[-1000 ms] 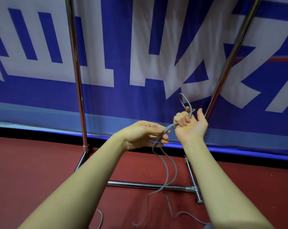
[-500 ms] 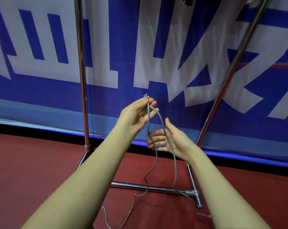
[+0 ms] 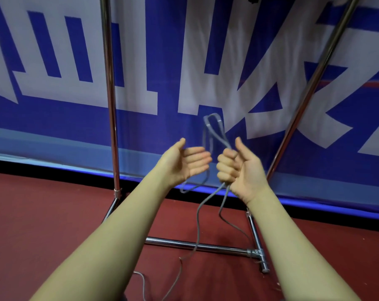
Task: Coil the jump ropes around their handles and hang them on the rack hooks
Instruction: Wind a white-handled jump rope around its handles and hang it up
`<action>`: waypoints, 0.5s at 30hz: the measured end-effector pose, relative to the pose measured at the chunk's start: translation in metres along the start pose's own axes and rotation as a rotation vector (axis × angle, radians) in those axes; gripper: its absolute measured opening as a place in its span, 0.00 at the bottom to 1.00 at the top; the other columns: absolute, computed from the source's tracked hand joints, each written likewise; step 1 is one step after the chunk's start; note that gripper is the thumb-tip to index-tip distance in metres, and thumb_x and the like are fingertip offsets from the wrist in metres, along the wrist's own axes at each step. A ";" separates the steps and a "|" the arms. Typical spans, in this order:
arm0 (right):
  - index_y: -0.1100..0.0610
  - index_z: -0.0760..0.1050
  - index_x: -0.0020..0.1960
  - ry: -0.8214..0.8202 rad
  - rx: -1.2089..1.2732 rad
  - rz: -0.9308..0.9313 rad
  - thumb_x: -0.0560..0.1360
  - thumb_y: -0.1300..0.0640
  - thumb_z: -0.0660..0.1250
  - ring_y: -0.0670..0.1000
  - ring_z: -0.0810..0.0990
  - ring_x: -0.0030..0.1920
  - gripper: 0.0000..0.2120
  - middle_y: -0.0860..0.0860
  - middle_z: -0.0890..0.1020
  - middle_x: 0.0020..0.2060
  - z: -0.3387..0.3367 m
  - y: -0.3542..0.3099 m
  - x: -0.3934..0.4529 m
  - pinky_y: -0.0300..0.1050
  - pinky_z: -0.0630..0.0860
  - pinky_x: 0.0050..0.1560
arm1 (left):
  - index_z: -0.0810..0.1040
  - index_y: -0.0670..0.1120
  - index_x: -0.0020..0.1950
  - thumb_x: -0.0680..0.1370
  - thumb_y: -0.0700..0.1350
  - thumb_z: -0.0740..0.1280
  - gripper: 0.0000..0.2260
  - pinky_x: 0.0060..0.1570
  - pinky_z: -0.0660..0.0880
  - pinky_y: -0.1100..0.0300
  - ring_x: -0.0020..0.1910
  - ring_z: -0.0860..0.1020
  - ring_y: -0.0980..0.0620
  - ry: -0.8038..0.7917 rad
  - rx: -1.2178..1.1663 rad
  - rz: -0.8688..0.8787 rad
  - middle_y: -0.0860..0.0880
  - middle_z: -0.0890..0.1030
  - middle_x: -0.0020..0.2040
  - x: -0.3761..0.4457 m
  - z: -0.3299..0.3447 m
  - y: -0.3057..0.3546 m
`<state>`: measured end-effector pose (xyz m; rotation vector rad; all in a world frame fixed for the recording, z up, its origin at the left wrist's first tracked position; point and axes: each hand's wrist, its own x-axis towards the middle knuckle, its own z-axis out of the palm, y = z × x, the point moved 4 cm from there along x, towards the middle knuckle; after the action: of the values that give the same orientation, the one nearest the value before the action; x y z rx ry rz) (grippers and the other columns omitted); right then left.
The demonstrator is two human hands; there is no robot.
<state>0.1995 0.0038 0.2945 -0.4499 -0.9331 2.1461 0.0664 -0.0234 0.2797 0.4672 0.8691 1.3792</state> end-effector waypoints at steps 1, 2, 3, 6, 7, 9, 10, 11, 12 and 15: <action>0.55 0.66 0.27 0.017 0.082 -0.072 0.74 0.45 0.59 0.44 0.50 0.22 0.21 0.46 0.58 0.20 0.001 -0.006 -0.001 0.35 0.51 0.19 | 0.76 0.36 0.52 0.83 0.57 0.50 0.27 0.46 0.77 0.49 0.45 0.81 0.42 -0.027 0.098 -0.070 0.38 0.83 0.42 0.001 0.002 -0.008; 0.55 0.65 0.27 0.042 0.161 -0.139 0.74 0.46 0.60 0.45 0.50 0.21 0.21 0.46 0.58 0.21 0.000 -0.011 -0.001 0.36 0.52 0.19 | 0.76 0.36 0.53 0.83 0.59 0.48 0.29 0.47 0.77 0.50 0.45 0.81 0.41 -0.067 0.196 -0.135 0.37 0.83 0.43 0.001 0.004 -0.016; 0.55 0.64 0.27 0.074 0.234 -0.196 0.75 0.47 0.60 0.45 0.52 0.21 0.20 0.46 0.58 0.21 -0.002 -0.015 -0.001 0.36 0.52 0.19 | 0.77 0.37 0.53 0.82 0.61 0.47 0.31 0.48 0.77 0.51 0.44 0.82 0.42 -0.119 0.292 -0.194 0.38 0.84 0.44 0.000 0.007 -0.023; 0.56 0.64 0.29 0.145 0.405 -0.298 0.78 0.48 0.59 0.45 0.55 0.21 0.22 0.47 0.57 0.23 -0.015 -0.023 -0.002 0.36 0.54 0.20 | 0.78 0.39 0.50 0.81 0.63 0.43 0.34 0.51 0.75 0.54 0.45 0.83 0.45 -0.267 0.479 -0.305 0.39 0.84 0.44 -0.006 0.015 -0.037; 0.57 0.64 0.29 0.159 0.441 -0.317 0.79 0.47 0.58 0.45 0.55 0.21 0.23 0.47 0.58 0.23 -0.019 -0.025 -0.002 0.36 0.54 0.21 | 0.78 0.39 0.49 0.81 0.63 0.43 0.34 0.52 0.75 0.54 0.45 0.83 0.45 -0.300 0.490 -0.318 0.38 0.84 0.44 -0.008 0.017 -0.038; 0.57 0.64 0.30 0.187 0.484 -0.345 0.80 0.47 0.56 0.45 0.56 0.21 0.23 0.47 0.58 0.23 -0.026 -0.027 -0.002 0.36 0.55 0.21 | 0.78 0.38 0.49 0.82 0.59 0.45 0.30 0.52 0.75 0.54 0.44 0.83 0.44 -0.345 0.475 -0.323 0.39 0.84 0.43 -0.010 0.021 -0.038; 0.57 0.64 0.31 0.207 0.490 -0.355 0.81 0.47 0.54 0.45 0.56 0.21 0.23 0.47 0.58 0.23 -0.030 -0.027 -0.002 0.36 0.56 0.21 | 0.78 0.38 0.49 0.82 0.56 0.48 0.27 0.52 0.76 0.53 0.43 0.83 0.44 -0.354 0.472 -0.316 0.40 0.84 0.42 -0.011 0.021 -0.037; 0.57 0.64 0.32 0.231 0.488 -0.363 0.81 0.47 0.53 0.46 0.56 0.21 0.22 0.48 0.59 0.24 -0.033 -0.027 -0.003 0.37 0.57 0.21 | 0.78 0.39 0.50 0.82 0.53 0.51 0.22 0.52 0.76 0.53 0.42 0.83 0.45 -0.357 0.488 -0.297 0.41 0.84 0.42 -0.013 0.021 -0.036; 0.57 0.64 0.33 0.253 0.482 -0.370 0.82 0.47 0.52 0.46 0.57 0.21 0.22 0.48 0.59 0.24 -0.036 -0.027 -0.003 0.37 0.58 0.22 | 0.78 0.39 0.50 0.83 0.49 0.53 0.18 0.52 0.77 0.54 0.41 0.83 0.47 -0.356 0.526 -0.260 0.43 0.84 0.41 -0.013 0.021 -0.035; 0.57 0.65 0.36 0.296 0.476 -0.379 0.83 0.47 0.48 0.47 0.59 0.22 0.22 0.49 0.62 0.25 -0.042 -0.026 0.000 0.38 0.61 0.26 | 0.79 0.40 0.51 0.81 0.39 0.61 0.08 0.47 0.80 0.56 0.38 0.83 0.52 -0.356 0.594 -0.101 0.47 0.84 0.39 -0.014 0.024 -0.030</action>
<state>0.2359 0.0354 0.2856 -0.3078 -0.2938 1.8091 0.1049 -0.0372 0.2755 1.0734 0.9813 0.8885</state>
